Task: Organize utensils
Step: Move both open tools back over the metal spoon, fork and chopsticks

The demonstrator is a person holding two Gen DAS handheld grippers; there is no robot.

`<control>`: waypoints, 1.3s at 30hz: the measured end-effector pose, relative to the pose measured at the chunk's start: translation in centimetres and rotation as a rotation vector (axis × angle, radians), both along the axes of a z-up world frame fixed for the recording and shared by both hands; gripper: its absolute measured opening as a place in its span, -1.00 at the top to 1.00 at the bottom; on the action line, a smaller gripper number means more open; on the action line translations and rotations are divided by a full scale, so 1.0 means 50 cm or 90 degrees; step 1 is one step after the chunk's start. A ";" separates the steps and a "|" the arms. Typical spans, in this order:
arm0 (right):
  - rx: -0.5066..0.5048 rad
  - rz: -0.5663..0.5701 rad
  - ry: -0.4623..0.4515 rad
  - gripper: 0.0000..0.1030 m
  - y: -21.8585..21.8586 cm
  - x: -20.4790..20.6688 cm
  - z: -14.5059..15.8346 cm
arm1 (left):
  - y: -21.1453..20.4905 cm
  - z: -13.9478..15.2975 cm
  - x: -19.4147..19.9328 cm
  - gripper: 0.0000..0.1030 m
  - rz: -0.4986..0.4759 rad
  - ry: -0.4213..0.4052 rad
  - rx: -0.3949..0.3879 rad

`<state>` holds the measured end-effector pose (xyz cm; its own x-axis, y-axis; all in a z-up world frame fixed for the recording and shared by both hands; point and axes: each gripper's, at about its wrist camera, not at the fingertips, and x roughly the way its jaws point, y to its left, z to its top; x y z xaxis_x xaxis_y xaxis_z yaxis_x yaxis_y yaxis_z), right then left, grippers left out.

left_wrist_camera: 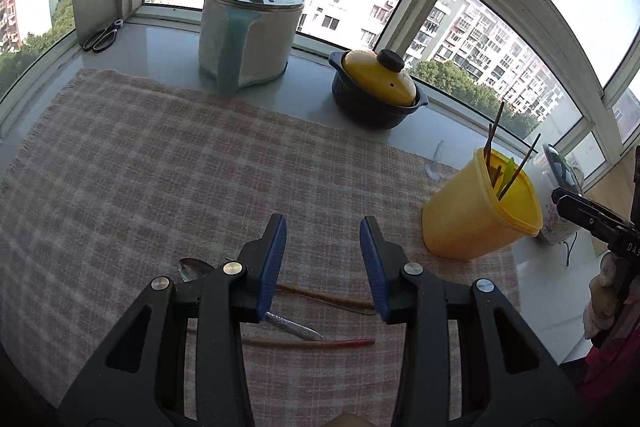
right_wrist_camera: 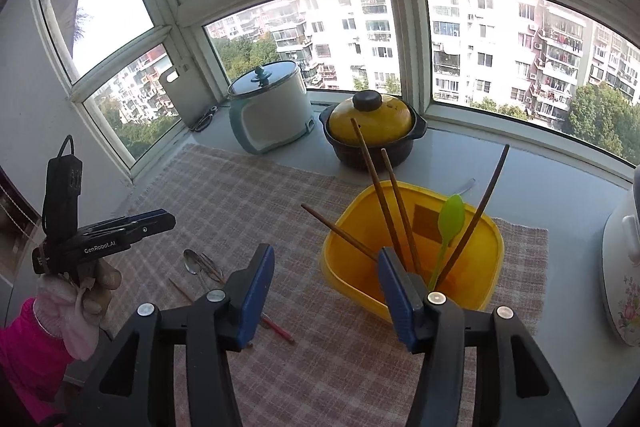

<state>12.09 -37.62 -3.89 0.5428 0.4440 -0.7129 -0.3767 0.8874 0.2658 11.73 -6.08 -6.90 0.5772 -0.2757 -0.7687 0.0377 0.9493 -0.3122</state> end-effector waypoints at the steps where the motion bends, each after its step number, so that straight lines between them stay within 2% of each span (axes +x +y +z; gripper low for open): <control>1: -0.003 0.011 0.003 -0.09 0.014 0.000 -0.003 | 0.015 -0.007 -0.008 0.26 0.011 0.008 -0.001; 8: -0.020 0.091 0.026 -0.08 0.107 0.006 -0.037 | 0.098 -0.049 -0.073 0.26 0.076 0.056 -0.005; 21: -0.094 0.248 0.086 -0.08 0.292 0.026 -0.147 | 0.185 -0.170 -0.163 0.26 0.176 0.162 -0.101; 28: -0.146 0.306 0.138 -0.08 0.351 0.039 -0.228 | 0.184 -0.216 -0.160 0.26 0.187 0.192 -0.138; 32: -0.155 0.317 0.175 0.06 0.363 0.052 -0.272 | 0.178 -0.233 -0.145 0.26 0.193 0.201 -0.155; 39: -0.162 0.321 0.194 0.18 0.378 0.062 -0.309 | 0.176 -0.255 -0.106 0.26 0.205 0.217 -0.164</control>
<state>15.17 -18.74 -19.35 0.0674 0.3884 -0.9190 -0.7045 0.6708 0.2319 6.45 2.70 -19.66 0.3930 -0.3302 -0.8582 -0.3868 0.7873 -0.4801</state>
